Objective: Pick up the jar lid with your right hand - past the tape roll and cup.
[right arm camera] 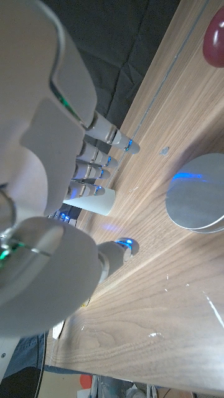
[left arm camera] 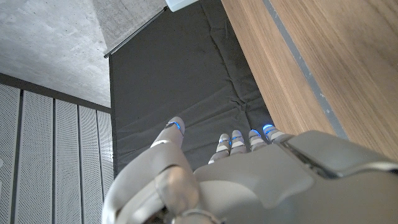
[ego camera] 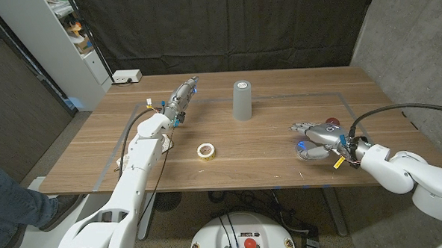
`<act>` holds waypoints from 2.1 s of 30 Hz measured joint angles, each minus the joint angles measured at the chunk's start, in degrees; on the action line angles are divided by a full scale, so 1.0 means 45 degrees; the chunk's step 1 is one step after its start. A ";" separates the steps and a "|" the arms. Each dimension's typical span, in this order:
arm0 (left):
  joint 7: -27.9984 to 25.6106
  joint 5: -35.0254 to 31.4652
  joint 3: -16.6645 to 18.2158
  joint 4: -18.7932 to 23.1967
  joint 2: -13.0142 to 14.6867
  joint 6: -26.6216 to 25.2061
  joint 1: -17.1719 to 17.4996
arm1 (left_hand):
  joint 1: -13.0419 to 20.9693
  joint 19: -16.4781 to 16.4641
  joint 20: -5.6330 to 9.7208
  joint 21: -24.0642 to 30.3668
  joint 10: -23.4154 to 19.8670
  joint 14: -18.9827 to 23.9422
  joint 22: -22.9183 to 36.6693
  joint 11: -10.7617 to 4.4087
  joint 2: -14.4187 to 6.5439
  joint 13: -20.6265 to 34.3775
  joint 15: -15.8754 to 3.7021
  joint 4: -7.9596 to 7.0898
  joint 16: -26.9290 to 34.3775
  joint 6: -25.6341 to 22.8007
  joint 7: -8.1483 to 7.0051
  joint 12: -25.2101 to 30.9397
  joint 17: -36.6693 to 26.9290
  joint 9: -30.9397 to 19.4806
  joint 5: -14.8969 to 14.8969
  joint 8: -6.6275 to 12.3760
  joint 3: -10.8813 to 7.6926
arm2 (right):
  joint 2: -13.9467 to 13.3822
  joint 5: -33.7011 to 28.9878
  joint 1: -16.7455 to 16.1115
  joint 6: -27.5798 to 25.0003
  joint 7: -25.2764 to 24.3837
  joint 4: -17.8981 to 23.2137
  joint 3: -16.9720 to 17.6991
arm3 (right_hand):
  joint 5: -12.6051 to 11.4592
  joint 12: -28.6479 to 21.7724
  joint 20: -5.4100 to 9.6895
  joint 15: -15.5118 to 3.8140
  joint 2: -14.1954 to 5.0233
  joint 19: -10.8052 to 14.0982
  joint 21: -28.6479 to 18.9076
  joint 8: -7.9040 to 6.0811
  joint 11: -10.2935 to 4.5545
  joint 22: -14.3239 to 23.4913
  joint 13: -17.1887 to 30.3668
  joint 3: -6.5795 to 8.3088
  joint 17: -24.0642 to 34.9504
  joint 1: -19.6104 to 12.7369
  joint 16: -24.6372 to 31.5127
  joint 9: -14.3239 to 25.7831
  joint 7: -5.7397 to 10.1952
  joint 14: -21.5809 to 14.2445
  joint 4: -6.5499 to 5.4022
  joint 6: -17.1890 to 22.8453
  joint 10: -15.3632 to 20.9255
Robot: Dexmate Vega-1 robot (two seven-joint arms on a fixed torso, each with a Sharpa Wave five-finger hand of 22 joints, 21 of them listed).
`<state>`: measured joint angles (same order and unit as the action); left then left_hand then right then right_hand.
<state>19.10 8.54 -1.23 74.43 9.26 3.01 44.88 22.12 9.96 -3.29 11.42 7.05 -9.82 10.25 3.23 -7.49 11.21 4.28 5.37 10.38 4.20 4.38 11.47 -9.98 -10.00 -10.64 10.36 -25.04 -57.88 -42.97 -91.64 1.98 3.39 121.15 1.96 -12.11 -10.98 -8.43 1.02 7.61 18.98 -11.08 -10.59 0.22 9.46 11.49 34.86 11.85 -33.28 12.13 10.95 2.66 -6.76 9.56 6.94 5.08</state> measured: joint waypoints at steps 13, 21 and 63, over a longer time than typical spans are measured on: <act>-0.0006 -0.0010 -0.0028 -0.0040 -0.0023 0.0000 -0.0027 | 0.0000 -0.0001 0.0001 0.0000 0.0012 0.0000 0.0000 -0.0013 0.0000 0.0000 0.0000 0.0000 0.0000 0.0068 -0.0068 0.0000 0.0000 0.0000 0.0000 0.0000 0.0000 | -0.0247 -0.0155 -0.0051 -0.0345 -0.0089 0.0000 -0.0215 | 0.0000 0.0000 -0.0365 0.0046 0.0088 0.0182 0.0000 -0.0002 0.0000 0.0000 -0.0001 0.0001 -0.0001 -0.0084 0.0000 0.0000 0.0122 -0.0047 0.0000 -0.0107 0.0001; -0.0018 -0.0010 -0.0034 -0.0041 -0.0029 -0.0009 -0.0020 | 0.0000 -0.0001 0.0001 0.0000 0.0081 0.0000 0.0000 0.0056 0.0000 0.0000 0.0000 0.0040 0.0000 0.0229 -0.0087 0.0000 0.0000 0.0001 0.0000 0.0000 -0.0040 | -0.0374 -0.0164 -0.0050 -0.0511 -0.0112 -0.0017 -0.0358 | -0.0097 -0.0001 -0.0544 0.0093 0.0154 0.0276 0.0000 -0.0003 -0.0045 0.0000 -0.0001 -0.0035 -0.0001 -0.0017 0.0000 0.0027 0.0233 0.0001 -0.0036 -0.0134 -0.0045; 0.0019 -0.0018 0.0065 0.0349 0.0077 -0.0223 0.0279 | -0.0050 0.0001 -0.0134 0.0000 0.0151 -0.0003 0.0000 0.0125 -0.0050 0.0000 0.0133 0.0072 0.0000 0.0365 -0.0224 0.0000 0.0000 0.0000 0.0000 0.0000 -0.0073 | -0.0877 0.0123 0.0438 -0.1337 -0.0621 -0.0444 -0.1513 | -0.0295 -0.0074 -0.0849 0.0250 0.0303 0.0733 -0.0099 -0.0194 -0.0163 0.0065 -0.0001 -0.0230 -0.0001 0.0134 0.0021 0.0024 0.0547 -0.0169 -0.0126 0.0103 -0.0060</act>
<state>19.18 8.46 -0.94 76.00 9.60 2.01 46.14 21.90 9.97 -3.90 11.42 7.73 -9.83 10.25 3.79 -7.71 11.21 4.88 5.69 10.38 5.85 3.37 11.47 -9.98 -10.00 -10.64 10.36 -25.37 -61.83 -42.42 -89.66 -4.03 0.59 119.15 -4.85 -13.44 -11.31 -12.25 2.15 8.97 22.28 -11.52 -11.47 -0.52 9.75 11.48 33.83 11.85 -32.68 12.23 11.06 5.12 -7.52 8.99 7.41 4.81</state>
